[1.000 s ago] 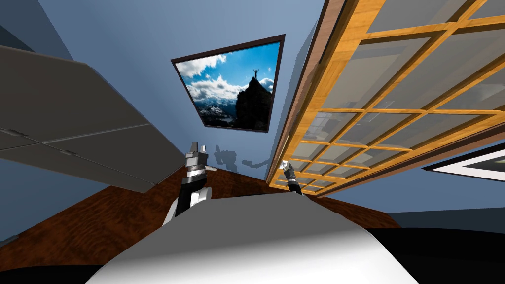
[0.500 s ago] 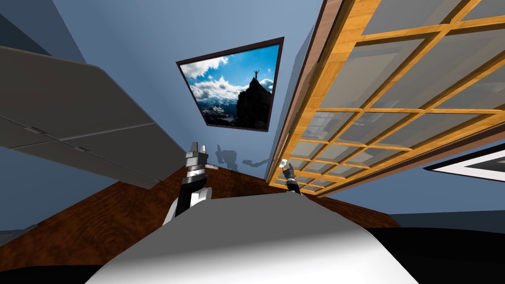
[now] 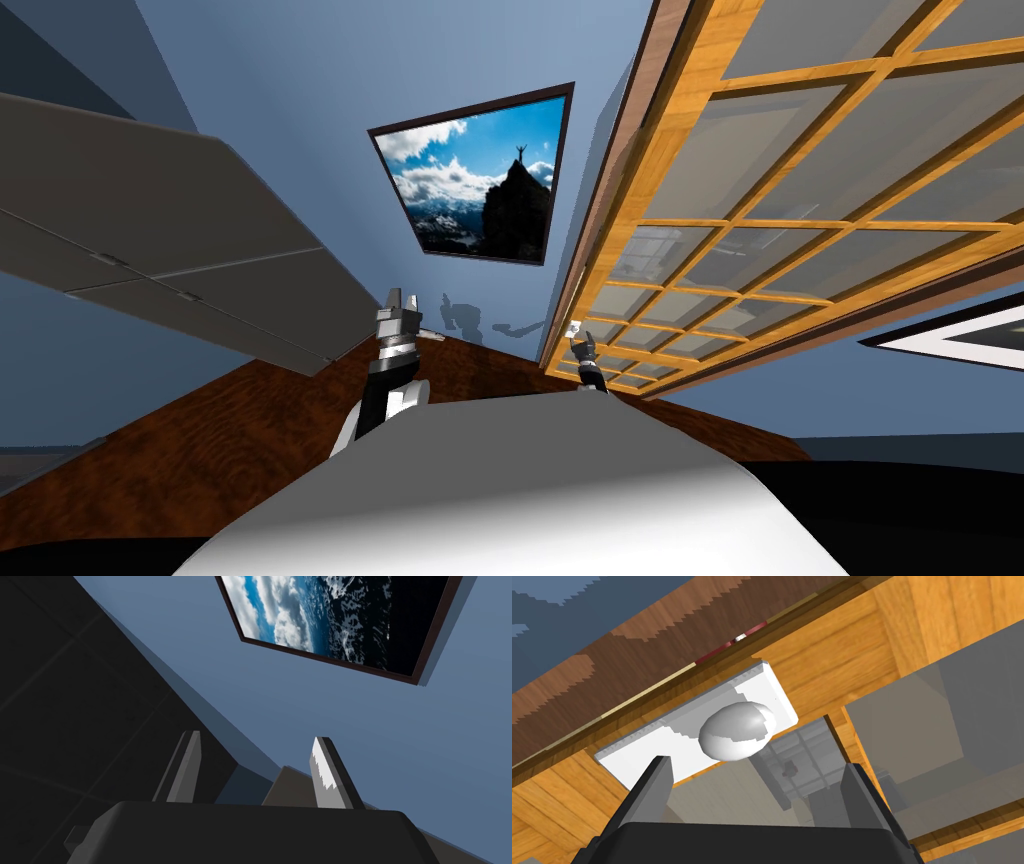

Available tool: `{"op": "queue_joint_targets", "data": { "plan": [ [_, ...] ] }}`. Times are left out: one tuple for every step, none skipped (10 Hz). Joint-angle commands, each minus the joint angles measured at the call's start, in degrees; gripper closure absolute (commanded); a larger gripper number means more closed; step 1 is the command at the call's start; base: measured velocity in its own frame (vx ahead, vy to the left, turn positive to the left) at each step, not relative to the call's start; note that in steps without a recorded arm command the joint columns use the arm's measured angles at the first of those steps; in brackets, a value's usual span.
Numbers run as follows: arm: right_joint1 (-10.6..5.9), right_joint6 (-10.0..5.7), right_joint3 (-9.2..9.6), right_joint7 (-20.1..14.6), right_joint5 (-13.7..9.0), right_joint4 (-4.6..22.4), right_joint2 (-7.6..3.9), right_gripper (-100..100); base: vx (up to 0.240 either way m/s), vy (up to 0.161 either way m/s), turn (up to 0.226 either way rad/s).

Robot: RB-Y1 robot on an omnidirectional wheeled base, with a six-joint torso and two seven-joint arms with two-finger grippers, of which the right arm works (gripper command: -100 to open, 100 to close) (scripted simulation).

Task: Pull the door open

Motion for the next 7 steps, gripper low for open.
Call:
{"op": "queue_joint_targets", "data": {
  "plan": [
    [-0.02,0.19,0.14,-1.66,-0.51,-0.24,0.16,-100,-0.04,-0.009,0.024],
    [-0.16,0.42,0.44,-3.99,-1.5,-0.46,0.44,-100,-0.047,-0.013,0.041],
    [-0.3,0.65,0.74,-5.41,-2.51,-0.67,0.73,-100,-0.07,-0.019,0.056],
    [-0.3,0.65,0.74,-6.44,-2.51,-0.67,0.73,-100,-0.051,-0.009,0.029],
    [-0.44,0.88,1.04,-8.41,-3.51,-0.89,1.01,-100,-0.049,-0.009,0.037],
    [-0.44,0.88,1.04,-8.83,-3.51,-0.89,1.01,-100,-0.044,-0.01,0.019],
    [-0.58,1.12,1.34,-11.13,-4.52,-1.1,1.3,-100,-0.05,-0.013,0.037]
  ]
}}
